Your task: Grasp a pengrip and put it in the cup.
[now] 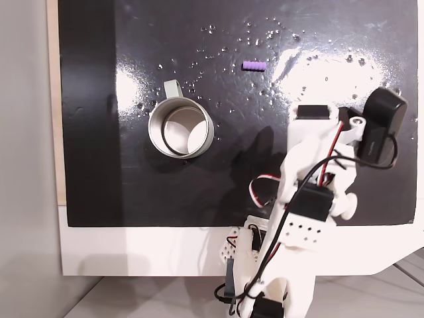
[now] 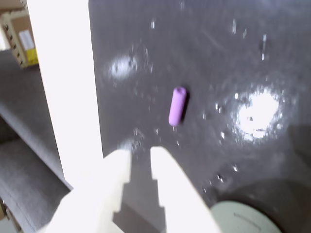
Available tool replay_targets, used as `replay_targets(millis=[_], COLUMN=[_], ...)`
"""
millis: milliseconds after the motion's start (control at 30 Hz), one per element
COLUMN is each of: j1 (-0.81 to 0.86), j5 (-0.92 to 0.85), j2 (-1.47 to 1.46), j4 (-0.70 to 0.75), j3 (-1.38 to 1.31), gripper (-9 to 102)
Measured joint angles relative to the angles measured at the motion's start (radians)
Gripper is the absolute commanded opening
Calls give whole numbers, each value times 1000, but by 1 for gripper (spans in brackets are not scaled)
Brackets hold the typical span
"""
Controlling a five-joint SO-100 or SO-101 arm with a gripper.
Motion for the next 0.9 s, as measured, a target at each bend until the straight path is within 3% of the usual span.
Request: replay_targets(millis=[400, 600, 900], j1=[84, 72, -12], j5=[54, 130, 204], j2=[-655, -914, -1083], j4=[35, 161, 365], j3=[-466, -733, -1003], gripper=[0, 0, 0])
